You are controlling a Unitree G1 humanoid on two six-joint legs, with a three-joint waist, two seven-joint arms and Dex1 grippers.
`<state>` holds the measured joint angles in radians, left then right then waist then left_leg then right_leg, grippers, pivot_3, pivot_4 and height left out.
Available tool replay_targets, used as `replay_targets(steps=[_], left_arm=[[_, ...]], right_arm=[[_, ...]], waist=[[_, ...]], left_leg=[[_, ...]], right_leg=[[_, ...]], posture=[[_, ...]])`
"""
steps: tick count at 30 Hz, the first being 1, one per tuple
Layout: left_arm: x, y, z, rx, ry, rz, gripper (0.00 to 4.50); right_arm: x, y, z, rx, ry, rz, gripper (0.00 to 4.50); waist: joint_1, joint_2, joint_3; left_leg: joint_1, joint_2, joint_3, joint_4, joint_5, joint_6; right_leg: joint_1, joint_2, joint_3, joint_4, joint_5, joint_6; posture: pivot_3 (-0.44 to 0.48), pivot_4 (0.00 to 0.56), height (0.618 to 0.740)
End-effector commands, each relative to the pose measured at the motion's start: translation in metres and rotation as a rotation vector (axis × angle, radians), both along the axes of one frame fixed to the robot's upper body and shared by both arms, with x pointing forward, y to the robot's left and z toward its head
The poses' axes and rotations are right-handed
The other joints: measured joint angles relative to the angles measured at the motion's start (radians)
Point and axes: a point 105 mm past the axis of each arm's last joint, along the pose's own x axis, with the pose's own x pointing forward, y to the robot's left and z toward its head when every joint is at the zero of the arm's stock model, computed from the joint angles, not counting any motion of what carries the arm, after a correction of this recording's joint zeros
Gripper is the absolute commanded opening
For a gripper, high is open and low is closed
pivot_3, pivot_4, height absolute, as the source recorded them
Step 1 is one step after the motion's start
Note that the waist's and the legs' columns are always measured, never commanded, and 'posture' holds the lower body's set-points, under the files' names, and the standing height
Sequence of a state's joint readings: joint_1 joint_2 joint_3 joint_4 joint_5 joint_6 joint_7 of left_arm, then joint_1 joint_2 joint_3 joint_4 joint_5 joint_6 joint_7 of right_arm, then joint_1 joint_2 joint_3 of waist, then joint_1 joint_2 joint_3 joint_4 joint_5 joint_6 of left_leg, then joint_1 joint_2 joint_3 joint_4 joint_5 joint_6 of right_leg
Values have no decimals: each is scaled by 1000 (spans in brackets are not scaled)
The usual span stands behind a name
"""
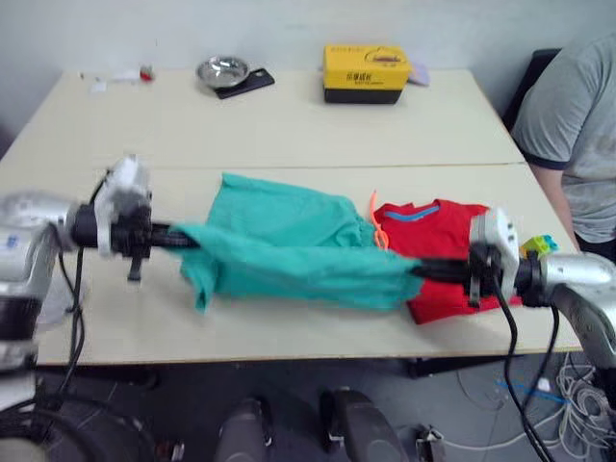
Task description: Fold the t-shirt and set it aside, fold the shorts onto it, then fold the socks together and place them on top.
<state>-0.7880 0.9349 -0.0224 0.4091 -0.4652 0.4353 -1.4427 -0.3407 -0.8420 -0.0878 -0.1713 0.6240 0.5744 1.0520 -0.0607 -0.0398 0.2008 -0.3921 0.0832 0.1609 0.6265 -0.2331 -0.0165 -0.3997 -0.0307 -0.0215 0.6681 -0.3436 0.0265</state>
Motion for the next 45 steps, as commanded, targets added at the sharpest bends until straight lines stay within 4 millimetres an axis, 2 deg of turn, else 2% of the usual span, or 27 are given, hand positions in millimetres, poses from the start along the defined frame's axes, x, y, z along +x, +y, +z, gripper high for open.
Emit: replay_targets(steps=[1, 4, 11, 17, 20, 23, 27, 30, 32, 33, 35, 38, 42, 45], left_arm=[[22, 6, 14, -65, -42, 41, 62], [41, 7, 22, -66, -91, 83, 62], [66, 13, 9, -42, -91, 214, 62], [89, 23, 3, -63, -115, 437, 62], [100, 30, 11, -80, -223, 558, 701], [104, 33, 12, -82, -264, 606, 1652], [106, 49, 16, -44, -371, 702, 2997], [101, 58, 30, -72, -503, 726, 4016], [92, 50, 36, -122, -554, 625, 4492], [86, 44, 35, -132, -560, 551, 4492], [74, 33, 26, -94, -593, 411, 4492], [52, 18, -13, 80, -601, 194, 4492], [35, 0, -51, 164, -575, 65, 4492], [29, -9, -78, 239, -551, 42, 4492]], right_arm=[[11, 5, 11, 75, -2, -58, 0], [23, 9, 14, 117, 11, -131, 0], [46, 16, 10, 126, -8, -285, 0], [64, 18, 15, 203, -59, -413, 0], [69, 20, 21, 228, -104, -439, 790], [71, 15, 21, 207, -140, -467, 1801], [71, -5, 28, 145, -251, -538, 3266], [61, -14, 37, 126, -344, -526, 4337], [43, 1, 42, 143, -390, -368, 4500], [33, 9, 39, 125, -394, -288, 4500], [16, 22, 29, 50, -418, -154, 4500], [-6, 49, 7, -37, -426, 50, 4500], [-7, 70, -26, -166, -462, 128, 4500], [6, 78, -40, -258, -512, 95, 4500]], waist=[[5, 0, 0], [9, -1, 0], [5, -1, 0], [4, -2, 1], [5, -3, 1], [5, -2, 1], [6, -3, 1], [5, -3, 1], [4, -3, 1], [5, -3, 1], [4, -2, 1], [-2, -2, 0], [-4, -3, 0], [2, -4, 0]], left_leg=[[-3, 1, 0, 2, -1, -1], [-15, 1, 2, 9, -1, -1], [-15, 1, 6, 12, -1, -1], [-15, 2, 7, 19, -1, -1], [-15, 2, 7, 20, -1, -1], [-15, 2, 8, 20, -2, 0], [-16, 2, 9, 19, -2, 0], [-15, 2, 10, 19, -2, 0], [-15, 2, 11, 19, -2, -1], [-16, 2, 12, 18, -2, -1], [-15, 2, 12, 18, -2, -2], [-13, 3, 14, 19, -2, -3], [-12, 6, 14, 20, -2, -3], [-13, 6, 13, 21, -2, -3]], right_leg=[[-3, 1, 1, 1, -1, 0], [-17, 1, 3, 10, -3, 3], [-18, 0, 6, 14, -4, 4], [-21, 0, 8, 23, -4, 4], [-21, 0, 8, 24, -4, 4], [-21, 0, 8, 24, -4, 4], [-22, 0, 8, 24, -4, 4], [-22, 0, 9, 24, -4, 4], [-23, 0, 10, 24, -4, 4], [-24, 0, 10, 24, -4, 4], [-24, 2, 9, 24, -4, 4], [-23, 4, 11, 26, -4, 4], [-23, 4, 12, 28, -4, 3], [-23, 4, 12, 27, -4, 3]], posture=[[0, 150, 740], [0, 150, 740], [0, 150, 740], [0, 150, 740], [0, 150, 740], [0, 150, 740], [0, 150, 740], [0, 150, 740], [0, 150, 740], [0, 150, 740], [0, 150, 740], [0, 150, 740], [0, 150, 740], [0, 150, 740]])
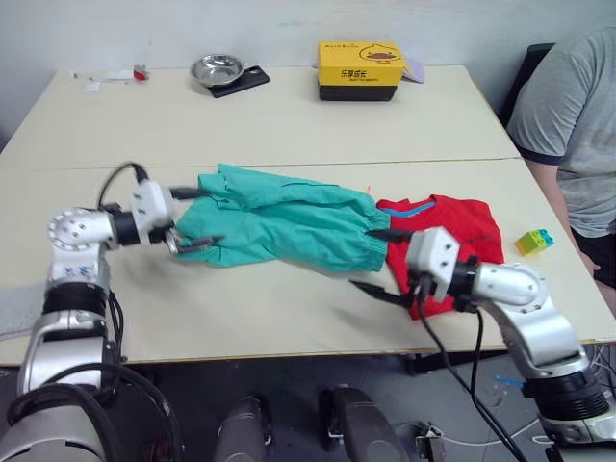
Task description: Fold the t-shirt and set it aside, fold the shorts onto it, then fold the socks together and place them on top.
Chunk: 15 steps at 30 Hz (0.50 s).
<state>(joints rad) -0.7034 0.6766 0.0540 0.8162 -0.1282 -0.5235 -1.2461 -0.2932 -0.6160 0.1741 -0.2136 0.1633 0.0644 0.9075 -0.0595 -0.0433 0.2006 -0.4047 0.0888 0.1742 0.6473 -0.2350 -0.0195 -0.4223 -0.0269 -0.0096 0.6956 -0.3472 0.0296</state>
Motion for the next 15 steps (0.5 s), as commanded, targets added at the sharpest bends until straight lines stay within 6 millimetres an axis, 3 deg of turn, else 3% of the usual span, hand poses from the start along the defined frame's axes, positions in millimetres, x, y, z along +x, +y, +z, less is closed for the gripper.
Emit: replay_targets(steps=[1, 6, 9, 13, 15], left_arm=[[-2, -9, -4, 61, -55, -4, 4492], [8, -11, -22, 108, -33, 91, 4492], [15, -7, -31, 136, 1, 161, 4306], [13, -4, -46, 142, 140, 189, 3308], [2, -6, -57, 161, 231, 138, 2648]], right_arm=[[16, 4, -6, -72, -102, -66, 4500], [39, 4, -9, -154, -176, -142, 4500], [49, 1, -12, -200, -194, -163, 3621], [51, 4, -11, -211, -209, -137, 2287], [49, 6, -12, -205, -203, -117, 1531]], waist=[[2, 0, 0], [5, -1, -1], [5, -1, -1], [4, -1, -2], [4, 0, -3]], left_leg=[[0, 0, 0, 0, 0, 0], [0, -1, 0, 0, 0, 0], [0, -1, 0, 0, 0, 1], [1, -1, 0, 0, 0, 1], [4, -1, 0, 0, 0, 1]], right_leg=[[0, 0, 0, 0, 0, 0], [-1, -1, 1, 0, 0, -1], [0, -1, 0, 0, 0, -1], [1, -1, 0, 0, 1, -1], [3, -1, 0, 1, 1, -1]], posture=[[0, 150, 740], [0, 150, 740], [0, 150, 740], [0, 150, 740], [0, 150, 740]])
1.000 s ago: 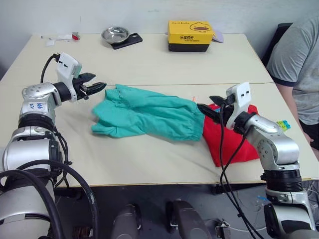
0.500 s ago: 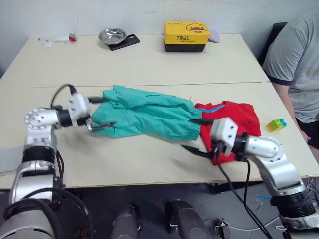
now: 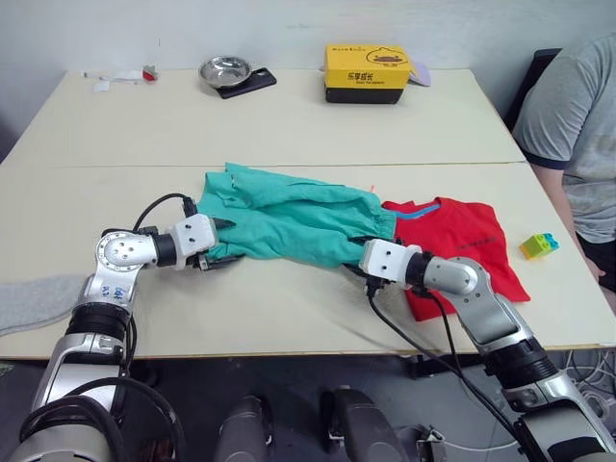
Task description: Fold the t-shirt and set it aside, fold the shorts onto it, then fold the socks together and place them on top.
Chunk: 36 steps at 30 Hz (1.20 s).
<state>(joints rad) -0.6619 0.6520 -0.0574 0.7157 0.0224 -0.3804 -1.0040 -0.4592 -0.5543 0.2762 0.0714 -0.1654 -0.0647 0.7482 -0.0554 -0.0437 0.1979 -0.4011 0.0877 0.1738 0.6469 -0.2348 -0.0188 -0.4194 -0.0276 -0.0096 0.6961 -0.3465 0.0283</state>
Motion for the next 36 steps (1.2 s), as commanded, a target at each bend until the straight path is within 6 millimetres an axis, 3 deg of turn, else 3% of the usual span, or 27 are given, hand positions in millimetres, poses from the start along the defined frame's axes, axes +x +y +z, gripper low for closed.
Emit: replay_targets(steps=[1, 4, 8, 13, 18, 21, 24, 26, 29, 33, 35, 36], left_arm=[[-19, 5, -33, 46, 219, -22, 2280], [-35, -2, -33, 3, 284, -89, 1311], [-70, -2, -28, -21, 361, -180, 10], [-118, -4, -21, -9, 419, -263, 10], [-139, -18, -21, -56, 420, -231, 10], [-142, -20, -23, -124, 431, -165, 0], [-141, -19, -15, -202, 444, -105, 624], [-143, -17, -12, -209, 457, -111, 1306], [-148, -16, 15, -314, 477, -168, 2253], [-141, -21, 44, -395, 465, -226, 2253], [-131, -30, 42, -390, 432, -243, 2289], [-125, -36, 34, -349, 418, -245, 2093]], right_arm=[[-4, 8, 9, 16, -34, 59, 1142], [-13, 8, 8, 27, -17, 102, 101], [-30, -2, 6, 16, -6, 167, 0], [-57, -19, -6, 3, 79, 239, 0], [-68, -31, -10, 61, 181, 213, 0], [-70, -29, -3, 126, 196, 218, 987], [-80, -33, -2, 115, 208, 268, 2031], [-92, -36, 1, 146, 275, 321, 2783], [-109, -44, 21, 250, 376, 383, 3808], [-111, -41, 57, 451, 451, 401, 3808], [-104, -32, 60, 481, 453, 393, 3620], [-99, -26, 55, 460, 438, 387, 3413]], waist=[[-1, 0, 0], [-7, 0, -1], [-8, 0, -1], [-18, 0, -1], [-22, -1, 0], [-26, -1, 0], [-26, -2, 0], [-24, -2, 0], [-21, -2, 0], [-22, -2, 1], [-25, -2, 0], [-25, -2, 0]], left_leg=[[3, 0, 0, -1, 0, 0], [11, 0, 0, -4, -2, -1], [12, 1, 1, -9, -4, -4], [13, 2, 1, -15, -4, -5], [13, 1, -1, -15, -4, -5], [14, 0, -3, -16, -3, -2], [14, 0, -4, -16, -3, 0], [14, 0, -5, -17, -3, 1], [13, 0, -6, -18, -4, 1], [13, 0, -8, -17, -4, 1], [14, 0, -9, -17, -4, 1], [14, 0, -9, -18, -3, 0]], right_leg=[[2, 0, 0, 0, 0, 0], [10, 0, 0, -3, -1, -1], [10, 0, 0, -5, -5, -2], [10, 1, 1, -8, -7, -2], [10, 0, 1, -8, -7, -2], [11, 0, 2, -8, -6, -4], [11, 0, 1, -8, -5, -5], [11, 0, 0, -8, -5, -5], [11, 0, 0, -9, -5, -5], [12, 0, -1, -9, -5, -5], [14, 0, -2, -10, -5, -5], [14, 1, -2, -11, -5, -6]], posture=[[0, 150, 740], [0, 150, 740], [0, 150, 740], [0, 150, 740], [0, 150, 740], [0, 150, 740], [0, 150, 740], [0, 150, 740], [0, 150, 740], [0, 150, 740], [0, 150, 740], [0, 150, 740]])
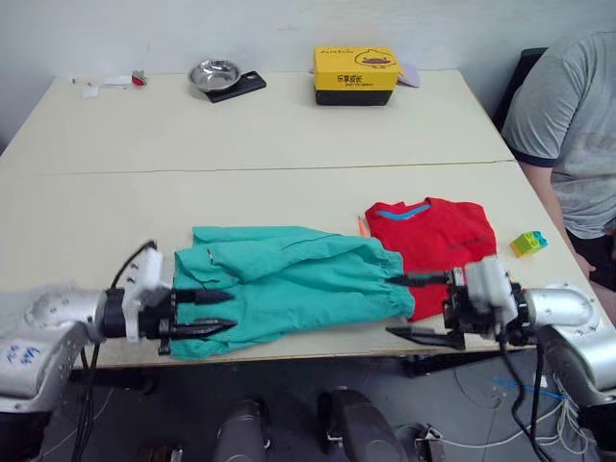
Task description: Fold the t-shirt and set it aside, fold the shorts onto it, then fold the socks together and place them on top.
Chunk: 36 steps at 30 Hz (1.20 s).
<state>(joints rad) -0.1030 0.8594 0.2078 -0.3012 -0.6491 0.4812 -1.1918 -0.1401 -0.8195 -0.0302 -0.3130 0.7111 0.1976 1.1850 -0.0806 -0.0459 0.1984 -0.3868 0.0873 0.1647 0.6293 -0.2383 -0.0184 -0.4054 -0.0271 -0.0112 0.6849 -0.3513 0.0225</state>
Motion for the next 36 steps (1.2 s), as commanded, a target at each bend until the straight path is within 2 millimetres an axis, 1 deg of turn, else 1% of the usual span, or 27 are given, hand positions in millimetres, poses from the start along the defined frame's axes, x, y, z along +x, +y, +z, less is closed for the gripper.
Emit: replay_targets(steps=[1, 3, 4, 5, 7, 8, 10, 11, 13, 16, 19, 21, 23, 25, 27, 31, 34, 35, 36], left_arm=[[12, -18, -20, 67, -42, -39, 1895], [17, -26, -36, 136, -79, -73, 1350], [21, -32, -41, 143, -89, -80, 1087], [23, -38, -45, 151, -101, -94, 715], [31, -46, -50, 162, -137, -92, 78], [35, -49, -50, 161, -152, -79, 0], [42, -49, -52, 166, -185, -52, 0], [45, -49, -52, 170, -198, -46, 0], [59, -44, -43, 145, -259, 18, 0], [82, -31, -32, 163, -341, 102, 0], [115, -13, -23, 205, -458, 246, 0], [133, -4, -19, 197, -505, 336, 0], [146, -3, -11, 137, -534, 407, 0], [157, -2, -2, 68, -529, 483, 0], [162, -2, 3, 28, -525, 525, 0], [162, -1, 2, 9, -505, 537, 0], [157, 10, 15, -3, -533, 561, 0], [153, 12, 23, -34, -544, 549, 0], [146, 10, 30, -78, -546, 511, 0]], right_arm=[[10, 18, -2, -6, -38, -9, 3229], [23, 27, -16, -72, -84, -40, 2531], [31, 32, -23, -111, -112, -65, 2216], [41, 38, -29, -130, -137, -103, 1845], [53, 51, -38, -162, -176, -127, 1133], [55, 55, -43, -184, -199, -124, 778], [51, 60, -55, -243, -222, -71, 45], [49, 61, -60, -265, -225, -47, 18], [44, 59, -69, -272, -204, -25, 18], [43, 55, -72, -279, -196, -16, 18], [47, 54, -68, -271, -214, -21, 18], [49, 54, -64, -252, -232, -21, 18], [49, 56, -58, -227, -252, -14, 18], [45, 58, -52, -199, -264, 9, 18], [44, 61, -44, -177, -270, 11, 18], [53, 69, -22, -134, -294, -51, 18], [60, 78, 3, -89, -353, -111, 18], [61, 79, 8, -85, -366, -119, 18], [61, 79, 8, -107, -380, -119, 18]], waist=[[0, 0, 0], [-1, 0, 0], [-2, 0, 0], [-2, 0, 0], [-1, 0, 0], [0, 0, 0], [2, 0, 0], [4, 0, 0], [6, 0, 0], [12, 0, 0], [15, 0, 0], [16, 0, 0], [22, 0, 0], [25, 0, 0], [26, 0, 0], [22, 0, 0], [21, 0, 0], [21, 0, 0], [23, 0, 0]], left_leg=[[0, 0, -1, 0, 0, 0], [0, -1, -1, -1, 0, 0], [-1, -1, -1, -2, 1, 0], [-2, -1, -1, -2, 1, -1], [-5, -1, 0, 0, 2, -4], [-7, -1, 0, 0, 2, -4], [-8, -1, 1, 0, 2, -4], [-8, -1, 1, 0, 2, -4], [-8, -1, 1, 0, 2, -4], [-8, -1, 1, 1, 2, -3], [-6, -1, 2, 2, 2, -3], [-4, -2, 2, 1, 2, -2], [-4, -2, 2, 2, 3, -2], [-4, -2, 3, 2, 3, -1], [-5, -2, 4, 2, 2, -1], [-5, 0, 6, 2, 3, -3], [-5, 1, 6, 2, 4, -4], [-5, 1, 6, 2, 4, -5], [-5, 1, 6, 2, 4, -5]], right_leg=[[0, 0, 0, -1, 0, 0], [1, 1, 0, -2, 0, 0], [0, 1, 0, -3, 0, 0], [-1, 1, 0, -3, 1, 0], [-4, 1, 0, -2, 1, 1], [-6, 1, 0, -2, 1, 1], [-6, 1, 1, -2, 1, 2], [-6, 1, 1, -2, 1, 2], [-6, 1, 1, -3, 0, 3], [-5, 1, 1, -3, 1, 3], [-4, 0, 1, -3, 2, 3], [-3, 0, 1, -3, 3, 3], [-3, 0, 1, -2, 4, 3], [-3, 0, 0, -2, 4, 3], [-4, 0, 0, -3, 4, 4], [-5, 0, 1, -2, 4, 4], [-6, 1, 1, -1, 4, 4], [-7, 1, 1, 1, 4, 4], [-7, 1, 1, 1, 4, 4]], posture=[[0, 150, 740], [0, 150, 740], [0, 150, 740], [0, 150, 740], [0, 150, 740], [0, 150, 740], [0, 150, 740], [0, 150, 740], [0, 150, 740], [0, 150, 740], [0, 150, 740], [0, 150, 740], [0, 150, 740], [0, 150, 740], [0, 150, 740], [0, 150, 740], [0, 150, 740], [0, 150, 740], [0, 150, 740]])
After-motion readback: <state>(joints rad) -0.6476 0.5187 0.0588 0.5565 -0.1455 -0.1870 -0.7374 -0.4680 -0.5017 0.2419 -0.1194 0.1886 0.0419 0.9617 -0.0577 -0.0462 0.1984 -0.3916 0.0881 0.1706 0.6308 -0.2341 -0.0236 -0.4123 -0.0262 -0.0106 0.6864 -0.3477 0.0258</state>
